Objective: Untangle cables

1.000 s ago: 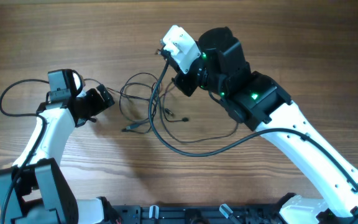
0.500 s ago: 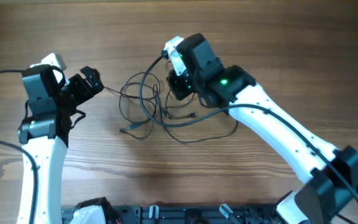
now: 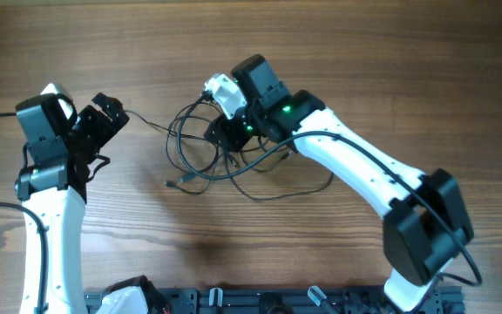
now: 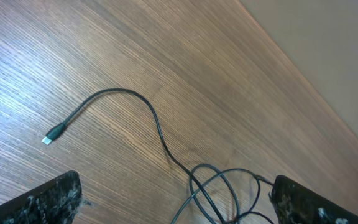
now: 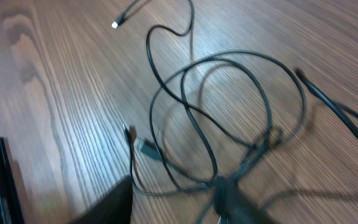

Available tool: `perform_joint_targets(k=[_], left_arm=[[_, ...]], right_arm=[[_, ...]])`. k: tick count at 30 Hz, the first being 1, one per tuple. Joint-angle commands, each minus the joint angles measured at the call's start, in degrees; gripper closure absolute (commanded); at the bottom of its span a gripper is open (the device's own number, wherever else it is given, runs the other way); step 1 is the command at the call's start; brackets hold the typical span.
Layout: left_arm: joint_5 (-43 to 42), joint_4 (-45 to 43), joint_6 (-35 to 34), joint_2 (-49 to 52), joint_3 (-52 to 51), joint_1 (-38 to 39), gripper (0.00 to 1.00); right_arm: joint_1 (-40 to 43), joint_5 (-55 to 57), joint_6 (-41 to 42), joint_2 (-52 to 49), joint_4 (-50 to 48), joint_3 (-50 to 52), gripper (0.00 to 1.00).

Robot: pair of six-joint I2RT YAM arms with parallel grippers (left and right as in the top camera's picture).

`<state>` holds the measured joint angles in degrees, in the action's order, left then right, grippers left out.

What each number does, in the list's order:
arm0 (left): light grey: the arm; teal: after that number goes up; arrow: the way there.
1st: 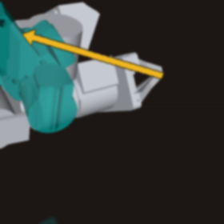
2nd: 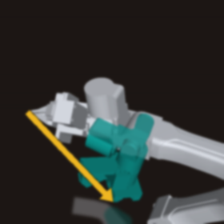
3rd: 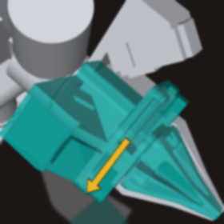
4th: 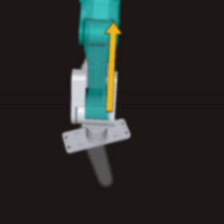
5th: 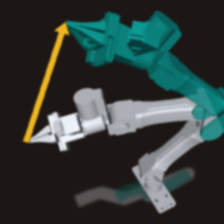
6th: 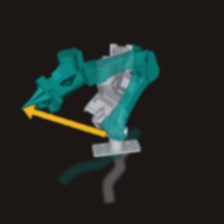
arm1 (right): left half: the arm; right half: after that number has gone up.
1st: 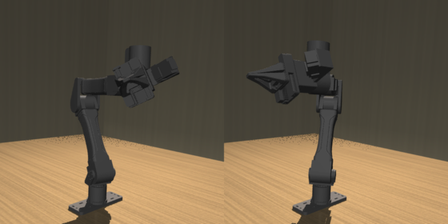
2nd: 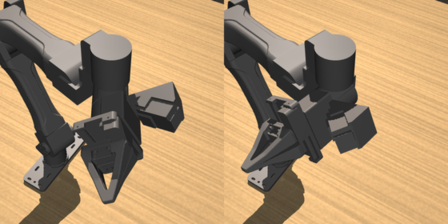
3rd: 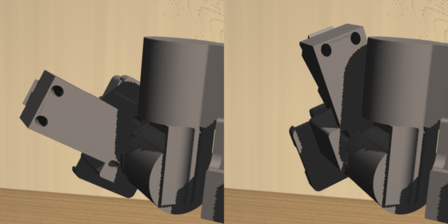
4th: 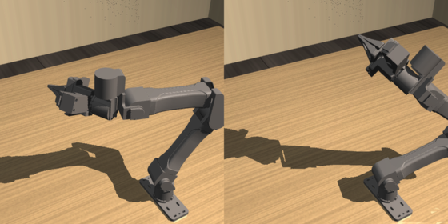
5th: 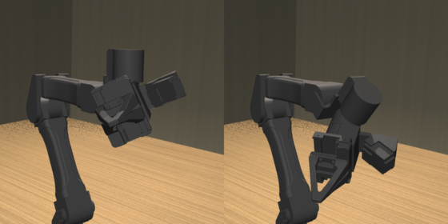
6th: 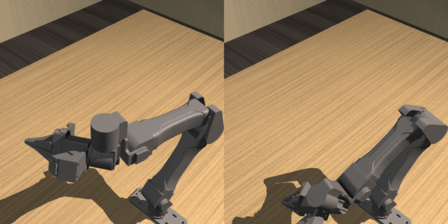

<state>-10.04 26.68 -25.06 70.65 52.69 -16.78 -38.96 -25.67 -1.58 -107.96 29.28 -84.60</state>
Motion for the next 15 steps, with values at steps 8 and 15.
perform_joint_targets(k=[8, 15], left_arm=[[2.2, 0.2, -0.9, 0.4, 0.1, -0.8, 0.00], [2.2, 0.2, -0.9, 0.4, 0.1, -0.8, 0.00]], right_arm=[[-4.2, -0.7, -7.5, -11.3, -9.8, -0.2, 0.55], [-4.2, -0.7, -7.5, -14.4, -12.2, -0.2, 0.49]])
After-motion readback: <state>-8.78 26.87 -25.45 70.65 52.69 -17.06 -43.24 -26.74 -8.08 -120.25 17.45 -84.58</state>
